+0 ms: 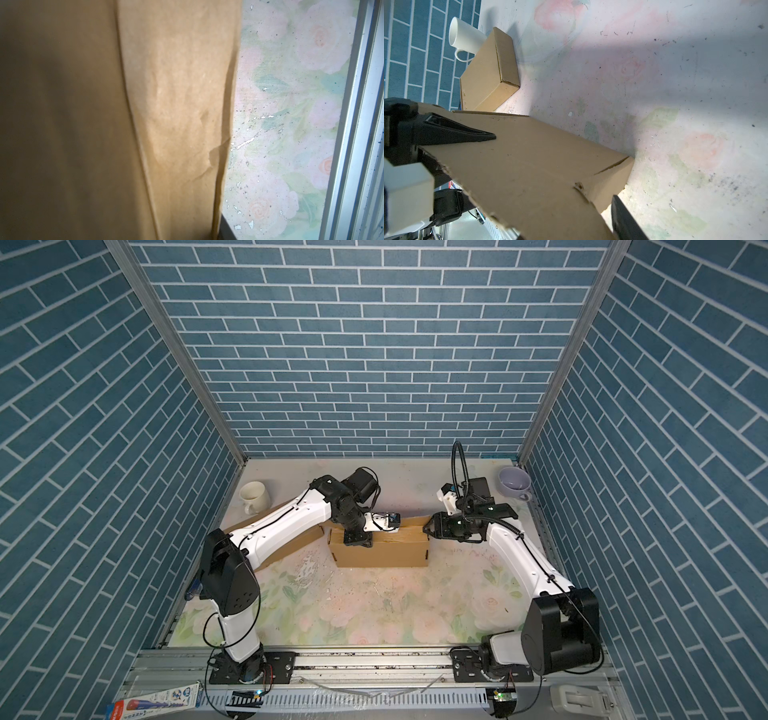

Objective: Fold the paper box

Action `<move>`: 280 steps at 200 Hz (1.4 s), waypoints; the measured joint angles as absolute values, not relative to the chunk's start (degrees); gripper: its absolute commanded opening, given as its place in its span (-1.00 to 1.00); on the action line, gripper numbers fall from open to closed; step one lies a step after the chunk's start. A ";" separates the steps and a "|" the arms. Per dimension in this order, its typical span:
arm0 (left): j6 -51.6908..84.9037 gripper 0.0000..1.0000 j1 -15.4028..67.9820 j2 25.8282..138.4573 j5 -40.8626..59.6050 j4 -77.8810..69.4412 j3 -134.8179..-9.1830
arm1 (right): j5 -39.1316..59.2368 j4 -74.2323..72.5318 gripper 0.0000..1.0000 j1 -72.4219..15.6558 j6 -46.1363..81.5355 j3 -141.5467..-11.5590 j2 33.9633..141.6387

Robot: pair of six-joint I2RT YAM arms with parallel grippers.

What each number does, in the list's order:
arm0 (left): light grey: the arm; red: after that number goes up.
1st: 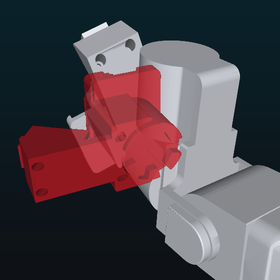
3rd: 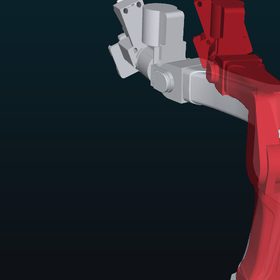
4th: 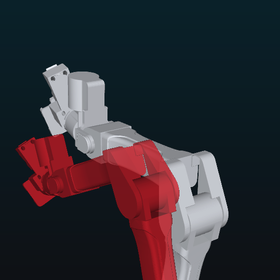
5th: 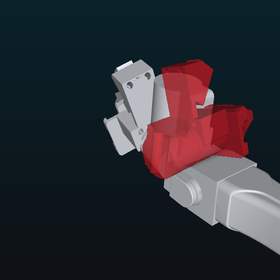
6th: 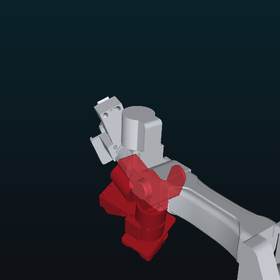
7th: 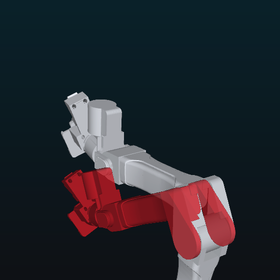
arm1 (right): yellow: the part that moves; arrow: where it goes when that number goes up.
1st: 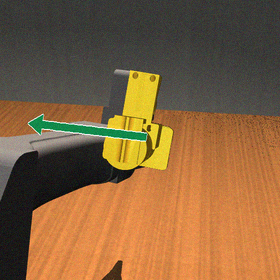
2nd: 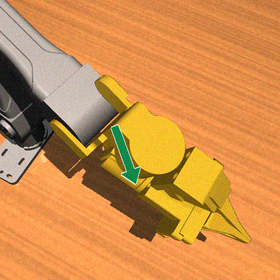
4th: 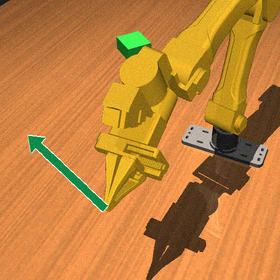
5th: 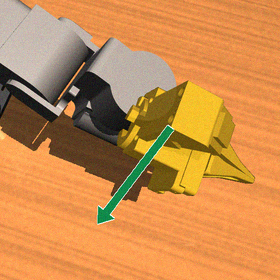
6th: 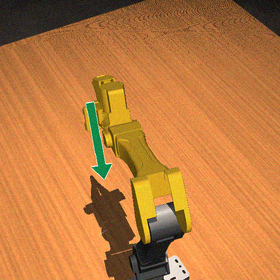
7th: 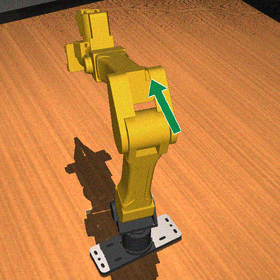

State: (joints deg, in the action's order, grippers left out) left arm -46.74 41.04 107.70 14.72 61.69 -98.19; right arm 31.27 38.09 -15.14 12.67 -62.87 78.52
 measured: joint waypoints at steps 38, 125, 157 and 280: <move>-46.85 -0.47 41.15 108.22 14.63 61.82 -98.87 | 23.92 44.45 0.08 -16.91 7.27 -69.01 78.50; -46.92 -0.49 41.15 108.25 14.63 61.80 -98.87 | 14.00 52.93 -0.44 -21.52 -3.36 -76.47 82.15; -46.92 -0.49 41.17 108.25 14.63 61.82 -98.87 | 12.73 53.52 -0.69 -22.57 -3.38 -76.66 82.74; -46.83 -0.49 41.28 108.25 14.46 61.65 -98.87 | 12.32 54.46 -1.00 -24.01 10.37 -78.43 83.94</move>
State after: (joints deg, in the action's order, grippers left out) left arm -46.83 41.28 108.25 14.46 61.65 -98.87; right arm 12.32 54.46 -24.01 10.37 -78.43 83.94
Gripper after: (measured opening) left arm 0.331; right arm 0.047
